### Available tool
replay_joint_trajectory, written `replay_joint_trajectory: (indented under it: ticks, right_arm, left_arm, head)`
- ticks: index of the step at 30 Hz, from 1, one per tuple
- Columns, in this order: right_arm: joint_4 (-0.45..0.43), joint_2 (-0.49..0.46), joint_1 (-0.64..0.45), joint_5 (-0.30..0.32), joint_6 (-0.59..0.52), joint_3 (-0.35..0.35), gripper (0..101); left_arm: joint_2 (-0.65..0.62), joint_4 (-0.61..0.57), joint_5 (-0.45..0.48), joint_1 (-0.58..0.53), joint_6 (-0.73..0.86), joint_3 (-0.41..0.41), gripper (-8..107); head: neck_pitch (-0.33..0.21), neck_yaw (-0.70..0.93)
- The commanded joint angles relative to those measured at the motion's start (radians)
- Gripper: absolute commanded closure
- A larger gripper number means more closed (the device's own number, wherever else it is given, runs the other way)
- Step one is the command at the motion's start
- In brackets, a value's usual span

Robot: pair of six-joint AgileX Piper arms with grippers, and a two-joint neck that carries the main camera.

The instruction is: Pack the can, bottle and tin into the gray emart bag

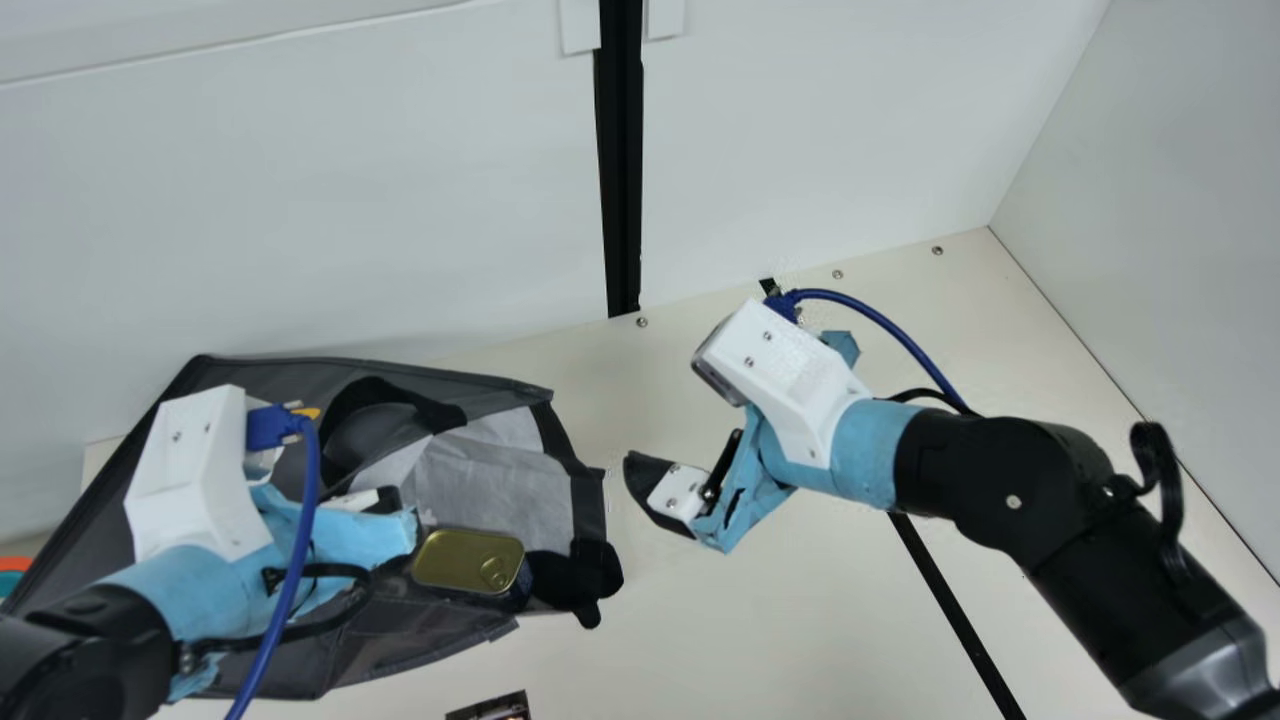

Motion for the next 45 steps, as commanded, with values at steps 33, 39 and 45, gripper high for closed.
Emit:
replay_joint_trajectory:
  ticks: [33,39,45]
  right_arm:
    - [-0.420,-0.182,-0.177,0.084,0.337,-0.031,10]
    - [-0.502,-0.208,-0.194,0.118,0.411,-0.040,10]
    - [-0.572,-0.230,-0.215,0.163,0.483,-0.053,10]
  left_arm:
    - [0.000,0.000,0.000,0.000,0.000,0.000,89]
    - [0.000,0.000,0.000,0.000,0.000,0.000,89]
    - [0.000,0.000,0.000,0.000,0.000,0.000,89]
  head:
    - [-0.023,-0.001]
    - [-0.023,-0.001]
    - [-0.023,-0.001]
